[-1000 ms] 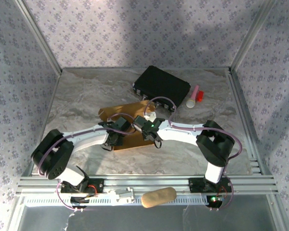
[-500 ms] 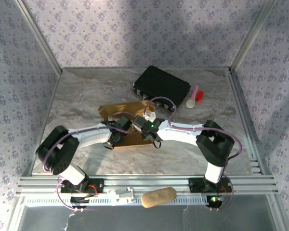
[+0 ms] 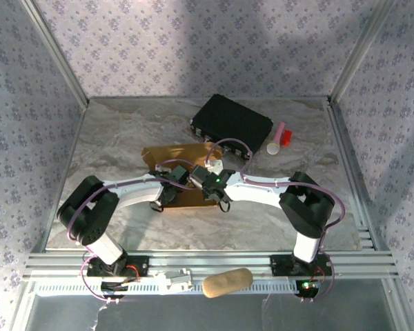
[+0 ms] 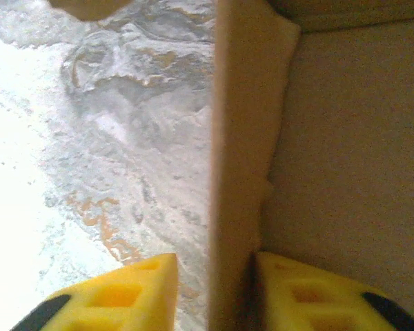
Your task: Fold the paper box
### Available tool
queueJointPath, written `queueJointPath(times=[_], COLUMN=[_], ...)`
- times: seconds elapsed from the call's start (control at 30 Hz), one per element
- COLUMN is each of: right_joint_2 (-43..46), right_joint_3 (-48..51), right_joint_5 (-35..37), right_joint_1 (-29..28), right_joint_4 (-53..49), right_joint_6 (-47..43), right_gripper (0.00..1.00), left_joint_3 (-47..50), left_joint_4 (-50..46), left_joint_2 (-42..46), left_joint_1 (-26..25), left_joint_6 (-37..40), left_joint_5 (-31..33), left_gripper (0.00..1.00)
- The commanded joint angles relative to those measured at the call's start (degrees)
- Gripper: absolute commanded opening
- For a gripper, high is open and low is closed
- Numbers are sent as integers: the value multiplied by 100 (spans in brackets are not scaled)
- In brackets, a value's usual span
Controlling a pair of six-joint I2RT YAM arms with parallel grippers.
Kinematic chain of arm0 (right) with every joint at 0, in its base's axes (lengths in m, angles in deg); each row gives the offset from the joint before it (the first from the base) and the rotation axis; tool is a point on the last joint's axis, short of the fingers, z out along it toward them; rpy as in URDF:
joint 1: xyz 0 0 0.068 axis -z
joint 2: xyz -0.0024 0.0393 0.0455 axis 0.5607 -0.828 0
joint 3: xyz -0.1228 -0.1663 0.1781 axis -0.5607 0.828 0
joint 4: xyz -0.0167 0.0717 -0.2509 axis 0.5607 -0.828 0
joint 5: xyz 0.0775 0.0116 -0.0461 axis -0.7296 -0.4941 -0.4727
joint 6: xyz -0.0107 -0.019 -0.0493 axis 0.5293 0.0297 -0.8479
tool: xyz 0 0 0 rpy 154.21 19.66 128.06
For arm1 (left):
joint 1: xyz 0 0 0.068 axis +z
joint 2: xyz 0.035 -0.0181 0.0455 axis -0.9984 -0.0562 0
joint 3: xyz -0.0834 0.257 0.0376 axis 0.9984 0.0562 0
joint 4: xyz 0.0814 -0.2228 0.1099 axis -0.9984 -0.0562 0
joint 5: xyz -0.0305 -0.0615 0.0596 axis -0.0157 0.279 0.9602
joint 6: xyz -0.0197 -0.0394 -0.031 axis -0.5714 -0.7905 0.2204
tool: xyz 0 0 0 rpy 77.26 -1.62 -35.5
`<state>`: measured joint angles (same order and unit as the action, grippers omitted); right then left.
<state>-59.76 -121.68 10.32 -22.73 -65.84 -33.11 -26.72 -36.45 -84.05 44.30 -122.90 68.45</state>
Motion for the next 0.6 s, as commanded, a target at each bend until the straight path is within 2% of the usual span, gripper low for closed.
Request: queueJointPath(times=[0.0,0.1,0.23,0.33,0.57], right_joint_2=[-62,-92,-101,-95,-59], right_joint_3=[-2,-36,-32,-11,23], right_joint_5=[145,123,106,102,105], right_joint_1=[47,57,74,69,79], right_joint_4=[-384,-371,-355,-336,-344], right_joint_6=[-9,-35,-37,-36,-11], right_gripper=[0,0,0,0,0], left_joint_3=[-115,-89,-79,-81,-88], left_joint_4=[-137,89,272,358,323], left_joint_2=[168,300,224,129,-141], left_joint_1=[77,211,355,394,417], left_joint_6=[165,371,493,530,492], left_joint_5=[104,-329,-630,-683,-670], left_gripper=[45,50,47,42,24])
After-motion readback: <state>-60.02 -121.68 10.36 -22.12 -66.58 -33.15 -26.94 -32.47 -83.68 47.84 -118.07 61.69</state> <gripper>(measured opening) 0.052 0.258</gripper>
